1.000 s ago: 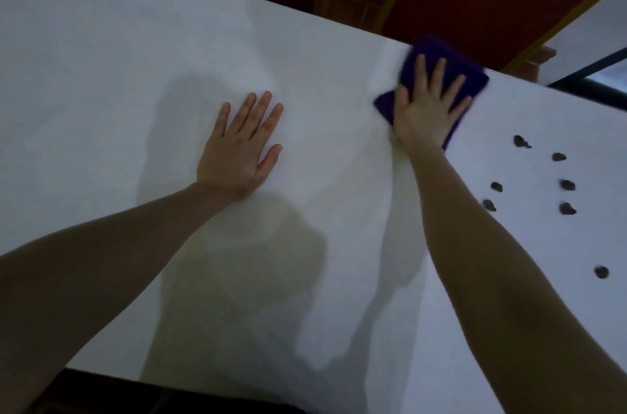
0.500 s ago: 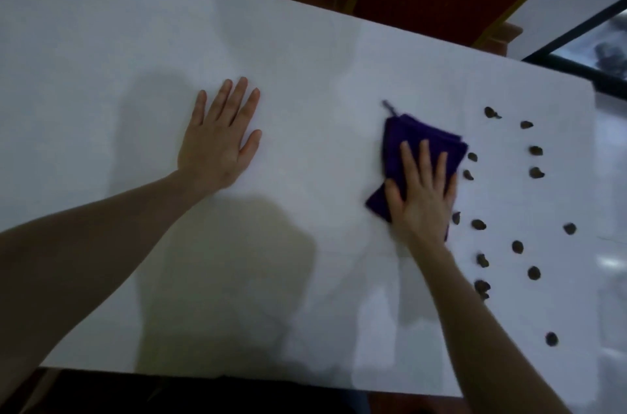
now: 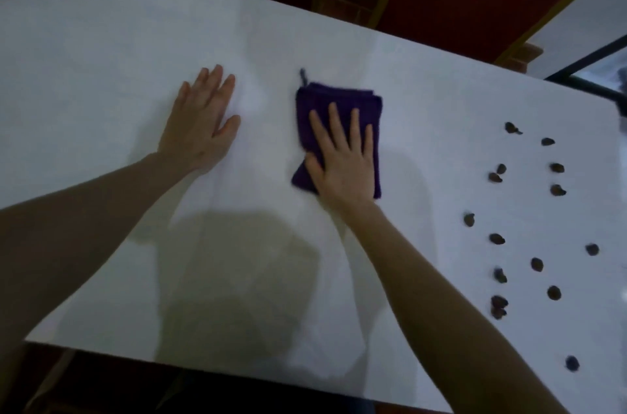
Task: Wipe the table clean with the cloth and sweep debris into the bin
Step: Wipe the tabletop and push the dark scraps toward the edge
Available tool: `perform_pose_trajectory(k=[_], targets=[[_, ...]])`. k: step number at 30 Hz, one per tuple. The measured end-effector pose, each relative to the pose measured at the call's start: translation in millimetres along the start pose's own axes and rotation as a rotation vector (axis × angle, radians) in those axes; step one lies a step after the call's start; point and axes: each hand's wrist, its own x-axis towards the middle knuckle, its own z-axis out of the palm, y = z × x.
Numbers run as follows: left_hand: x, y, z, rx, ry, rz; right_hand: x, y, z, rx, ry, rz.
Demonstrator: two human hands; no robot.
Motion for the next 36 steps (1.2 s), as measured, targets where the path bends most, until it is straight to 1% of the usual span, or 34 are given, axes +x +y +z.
perform_pose_trajectory(k=[1,3,4,6,8,11,13,15,17,19,22,26,28,29,31,32,34,36], targets=[[-2,-13,-2,0.032,0.015,-0.04,-15,-4,3,-0.004,-0.018,-0.064],[-9,-39,-6,0.088,0.039,-0.103,-36,6,5,0.001,-0.037,-0.118],[-15,-52,-8,0.11,0.041,-0.126,-39,18,4,0.003,-0.037,-0.112],[-25,-69,-7,0.153,0.034,-0.152,-30,44,-3,-0.004,-0.023,-0.028],[-32,-75,-3,0.177,0.037,-0.145,-1,61,-11,-0.014,-0.019,0.111],[-34,-76,1,0.202,0.053,-0.141,65,57,-19,-0.005,0.01,0.272],[-33,-78,1,0.21,0.06,-0.144,111,38,-20,0.023,0.013,0.303],[-32,-78,2,0.219,0.074,-0.141,153,12,-20,0.017,0.013,0.293],[-31,-78,2,0.223,0.078,-0.146,190,-23,-19,0.006,-0.011,0.24],[-32,-77,2,0.225,0.081,-0.151,216,-63,-16,-0.008,-0.035,0.131],[-32,-74,2,0.209,0.08,-0.148,220,-107,-10,-0.042,-0.063,-0.059],[-31,-71,1,0.204,0.07,-0.15,166,-113,-2,-0.098,-0.08,-0.335],[-31,-73,-1,0.195,0.065,-0.145,124,-99,0,-0.071,-0.113,-0.413],[-31,-73,-1,0.195,0.065,-0.143,103,-86,0,-0.059,-0.128,-0.423],[-30,-74,0,0.191,0.07,-0.142,68,-50,-3,-0.045,-0.135,-0.384],[-31,-74,0,0.186,0.073,-0.144,59,-30,-6,-0.049,-0.122,-0.336],[-33,-75,1,0.188,0.07,-0.148,60,4,-15,-0.067,-0.088,-0.175],[-34,-76,2,0.196,0.06,-0.149,83,20,-23,-0.066,-0.072,-0.005]])
